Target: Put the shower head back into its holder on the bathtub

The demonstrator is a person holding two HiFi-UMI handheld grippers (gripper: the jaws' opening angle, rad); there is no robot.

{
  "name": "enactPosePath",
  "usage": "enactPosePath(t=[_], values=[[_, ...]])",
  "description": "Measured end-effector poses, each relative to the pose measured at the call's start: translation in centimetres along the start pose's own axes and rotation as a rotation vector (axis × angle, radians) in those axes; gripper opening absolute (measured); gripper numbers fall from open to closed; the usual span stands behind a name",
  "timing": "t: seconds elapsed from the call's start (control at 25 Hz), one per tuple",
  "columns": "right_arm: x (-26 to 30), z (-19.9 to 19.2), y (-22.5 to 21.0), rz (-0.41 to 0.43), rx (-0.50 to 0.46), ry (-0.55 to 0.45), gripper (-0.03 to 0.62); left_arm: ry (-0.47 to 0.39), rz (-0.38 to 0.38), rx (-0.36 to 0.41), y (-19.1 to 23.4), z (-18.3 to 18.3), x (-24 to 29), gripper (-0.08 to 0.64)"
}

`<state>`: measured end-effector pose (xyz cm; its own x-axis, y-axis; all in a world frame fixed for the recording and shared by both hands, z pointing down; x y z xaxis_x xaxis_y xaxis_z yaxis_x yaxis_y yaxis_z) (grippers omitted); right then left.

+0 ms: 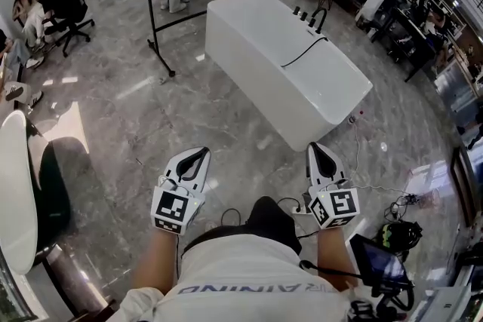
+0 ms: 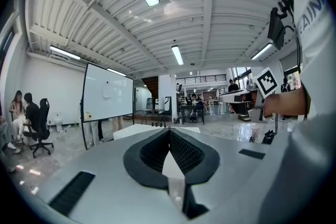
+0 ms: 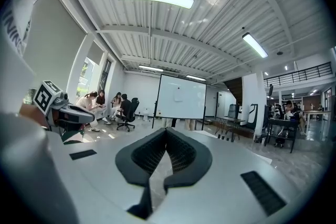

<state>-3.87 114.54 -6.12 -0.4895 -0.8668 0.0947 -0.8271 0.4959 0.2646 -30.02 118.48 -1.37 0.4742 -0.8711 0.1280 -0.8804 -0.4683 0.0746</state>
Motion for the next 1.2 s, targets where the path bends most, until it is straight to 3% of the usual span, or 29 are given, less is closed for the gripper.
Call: enactPosePath(t=[0.56,0.92,1.2], values=[[8.4,-0.7,0.4,0.047,0.019,-0.035,0.011,0.005,0.014,-0.024,4.8,-0.7,3.2,0.018],[16.0,-2.8,-6.7,0.04,0.076,-0.041,0.011,0.022,0.032,-0.05,7.7,1.5,12.0,0.017],[22.4,-4.5,-14.7,0.066,0.098,-0.044,0.011,0.029,0.071,-0.04,8.7,4.0,21.9,0.018]])
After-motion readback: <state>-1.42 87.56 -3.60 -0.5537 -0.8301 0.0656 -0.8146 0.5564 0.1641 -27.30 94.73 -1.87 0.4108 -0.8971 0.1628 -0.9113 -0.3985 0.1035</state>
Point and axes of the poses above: the fingertips, and each gripper's own axes: x forward along the fingers, y to its left, z out of its top, the point moved 3 cm from there along -x, backward along the fingers, and after that the axes turned 7 degrees about -x, right-handed, at the moved point
